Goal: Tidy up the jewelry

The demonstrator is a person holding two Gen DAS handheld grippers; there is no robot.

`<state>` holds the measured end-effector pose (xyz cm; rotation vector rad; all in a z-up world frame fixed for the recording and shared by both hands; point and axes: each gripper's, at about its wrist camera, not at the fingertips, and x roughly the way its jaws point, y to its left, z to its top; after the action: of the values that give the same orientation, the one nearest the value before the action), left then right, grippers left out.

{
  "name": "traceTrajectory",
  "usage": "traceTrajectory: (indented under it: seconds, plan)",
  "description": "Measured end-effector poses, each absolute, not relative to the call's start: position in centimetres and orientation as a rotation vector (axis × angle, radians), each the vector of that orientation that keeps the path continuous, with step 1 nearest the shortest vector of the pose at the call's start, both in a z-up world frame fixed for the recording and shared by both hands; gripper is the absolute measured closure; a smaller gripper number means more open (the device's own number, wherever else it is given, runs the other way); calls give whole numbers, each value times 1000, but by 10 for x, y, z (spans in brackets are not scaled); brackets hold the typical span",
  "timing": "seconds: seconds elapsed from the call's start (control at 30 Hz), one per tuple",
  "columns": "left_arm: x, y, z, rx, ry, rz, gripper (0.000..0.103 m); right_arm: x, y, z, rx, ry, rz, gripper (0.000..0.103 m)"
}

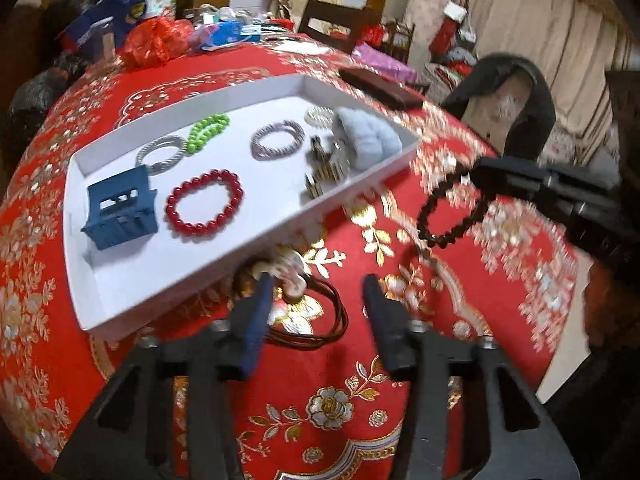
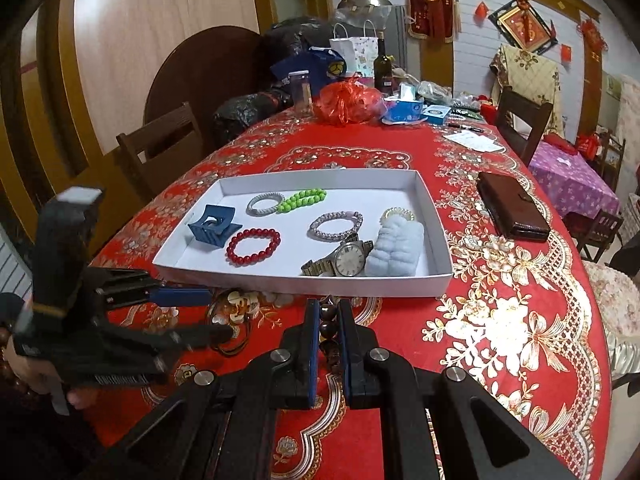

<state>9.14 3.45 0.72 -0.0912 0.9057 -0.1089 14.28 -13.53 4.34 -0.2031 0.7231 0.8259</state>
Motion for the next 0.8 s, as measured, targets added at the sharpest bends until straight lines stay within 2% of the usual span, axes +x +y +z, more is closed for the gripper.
traceTrajectory:
  seconds: [0.07,0.17,0.23,0.3,0.43,0.47,0.5,0.57,0.6,0.7,0.8]
  plan:
    - [93,27,2,-24,911,-93,53,142,-135,43,-206,722,828,95]
    - [98,21,-13,51,934,-50,45,141,-134,42,-208,724,828,95]
    - [100,25,-19,52,920,-20,38,142,-133,42,-208,726,826,95]
    - [106,36,-24,11,916,14,26,142,-133,41,-207,728,825,95]
    - [112,43,-25,-13,920,-1,27,142,-133,39,-208,732,820,95]
    - [112,42,-25,-14,919,-8,35,142,-133,38,-207,734,818,95]
    - [111,41,-24,-10,909,-23,58,142,-133,38,-207,734,816,95]
    - [110,36,-21,-9,897,-58,85,142,-133,38,-206,732,813,95]
    - [109,35,-21,-5,896,-66,92,143,-133,39,-205,731,812,95]
    - [106,27,-18,7,891,-75,101,142,-134,39,-201,727,812,95]
    - [99,21,-11,3,866,-95,103,142,-136,40,-198,723,811,95]
